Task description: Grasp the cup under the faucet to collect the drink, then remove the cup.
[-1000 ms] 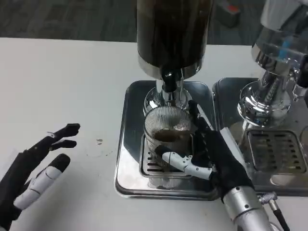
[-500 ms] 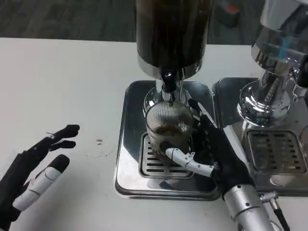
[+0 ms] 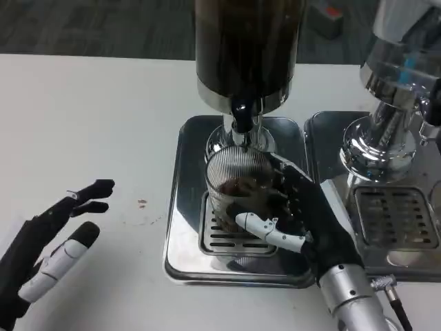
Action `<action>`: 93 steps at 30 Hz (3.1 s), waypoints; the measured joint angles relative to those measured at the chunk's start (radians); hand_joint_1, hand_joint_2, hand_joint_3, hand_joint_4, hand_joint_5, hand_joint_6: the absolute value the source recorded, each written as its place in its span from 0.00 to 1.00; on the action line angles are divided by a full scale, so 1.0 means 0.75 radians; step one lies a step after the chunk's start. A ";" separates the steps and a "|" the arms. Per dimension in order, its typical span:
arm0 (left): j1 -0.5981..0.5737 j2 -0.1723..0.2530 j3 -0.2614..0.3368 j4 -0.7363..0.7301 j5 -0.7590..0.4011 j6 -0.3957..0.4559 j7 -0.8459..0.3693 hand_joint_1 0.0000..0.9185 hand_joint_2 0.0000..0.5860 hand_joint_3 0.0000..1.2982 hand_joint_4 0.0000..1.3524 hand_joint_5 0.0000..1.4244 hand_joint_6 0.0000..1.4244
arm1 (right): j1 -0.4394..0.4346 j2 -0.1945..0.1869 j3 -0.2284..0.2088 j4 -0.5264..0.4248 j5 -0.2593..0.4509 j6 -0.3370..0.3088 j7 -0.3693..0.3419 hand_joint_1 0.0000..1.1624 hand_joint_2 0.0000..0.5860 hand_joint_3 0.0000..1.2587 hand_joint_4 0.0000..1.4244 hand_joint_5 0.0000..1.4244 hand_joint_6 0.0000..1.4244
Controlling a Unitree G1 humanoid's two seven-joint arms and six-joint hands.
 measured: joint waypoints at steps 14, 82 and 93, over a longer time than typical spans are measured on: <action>0.000 0.000 -0.001 0.001 0.000 0.013 0.000 0.00 0.25 0.19 0.16 0.19 0.11 | 0.008 0.032 -0.008 0.006 -0.005 -0.011 -0.065 0.82 0.40 0.29 0.35 0.27 0.37; 0.016 0.143 -0.012 -0.222 0.682 0.115 0.337 0.00 0.17 0.00 0.00 0.00 0.00 | 0.194 0.021 0.000 -0.178 -0.129 -0.089 -0.224 0.80 0.38 0.37 0.41 0.39 0.50; 0.132 0.226 -0.076 -0.472 0.985 0.459 0.401 0.00 0.13 0.00 0.00 0.00 0.00 | 0.254 0.020 0.005 -0.222 -0.126 -0.089 -0.191 0.80 0.38 0.38 0.42 0.40 0.51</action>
